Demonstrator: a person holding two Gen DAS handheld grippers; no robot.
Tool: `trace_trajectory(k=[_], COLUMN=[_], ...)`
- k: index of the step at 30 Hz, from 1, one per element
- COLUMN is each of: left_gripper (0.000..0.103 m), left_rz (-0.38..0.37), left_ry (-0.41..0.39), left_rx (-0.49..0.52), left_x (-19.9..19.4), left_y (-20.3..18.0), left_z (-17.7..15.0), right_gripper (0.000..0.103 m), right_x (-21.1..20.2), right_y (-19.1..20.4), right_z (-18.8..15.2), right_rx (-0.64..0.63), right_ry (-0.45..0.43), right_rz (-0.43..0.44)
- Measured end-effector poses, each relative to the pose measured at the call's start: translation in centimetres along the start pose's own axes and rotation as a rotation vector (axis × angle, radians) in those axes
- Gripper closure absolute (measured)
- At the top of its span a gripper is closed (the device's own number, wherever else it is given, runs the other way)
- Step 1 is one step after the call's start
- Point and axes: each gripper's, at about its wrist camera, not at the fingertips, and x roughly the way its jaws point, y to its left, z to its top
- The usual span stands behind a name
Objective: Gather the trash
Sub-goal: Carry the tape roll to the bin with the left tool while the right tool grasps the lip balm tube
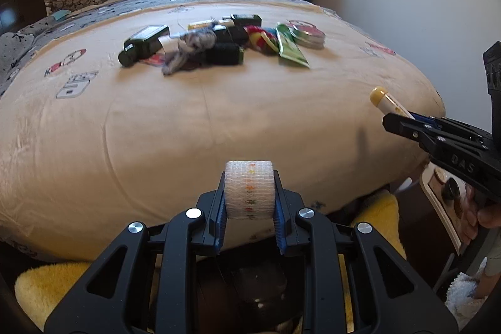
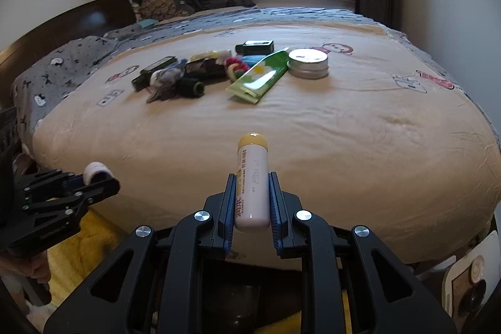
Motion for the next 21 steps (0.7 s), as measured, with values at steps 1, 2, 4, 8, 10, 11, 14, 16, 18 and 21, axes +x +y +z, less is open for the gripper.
trace_trajectory(k=[1, 2, 4, 8, 10, 11, 14, 16, 18, 21], left_gripper=[0.080, 0.080, 0.080, 0.080, 0.080, 0.080, 0.080, 0.080, 0.080, 0.080], left_rz=[-0.006, -0.010, -0.016, -0.024, -0.038, -0.046, -0.074, -0.086, -0.102, -0.130], left_ry=[0.010, 0.024, 0.056, 0.135, 0.177, 0.197, 0.283, 0.348, 0.411, 0.482], left_rx=[0.002, 0.002, 0.000, -0.011, -0.018, -0.022, -0.046, -0.051, -0.055, -0.065], left_x=[0.0, 0.1, 0.5, 2.0, 2.9, 3.3, 5.5, 7.4, 9.0, 10.9], left_y=[-0.2, -0.3, -0.3, -0.2, 0.0, 0.1, 0.5, 0.7, 0.8, 0.8], left_z=[-0.5, -1.2, -2.2, -4.4, -5.5, -5.9, -7.3, -8.5, -9.6, -10.9], right_gripper=[0.083, 0.083, 0.083, 0.083, 0.083, 0.083, 0.083, 0.083, 0.083, 0.083], right_x=[-0.2, -0.2, 0.0, 1.9, 3.1, 3.9, 6.2, 7.6, 8.7, 10.0], right_y=[0.4, 0.8, 1.4, 2.5, 2.9, 3.1, 3.3, 3.2, 3.2, 3.1], right_z=[-0.7, -1.3, -2.6, -5.4, -6.5, -7.1, -8.7, -9.6, -10.4, -11.4], right_rx=[-0.003, -0.005, -0.012, -0.005, -0.003, 0.000, 0.024, 0.052, 0.059, 0.075], right_ry=[0.013, 0.030, 0.063, 0.164, 0.212, 0.235, 0.310, 0.360, 0.399, 0.444], right_rz=[0.014, 0.026, 0.034, 0.066, 0.072, 0.069, 0.066, 0.078, 0.063, 0.058])
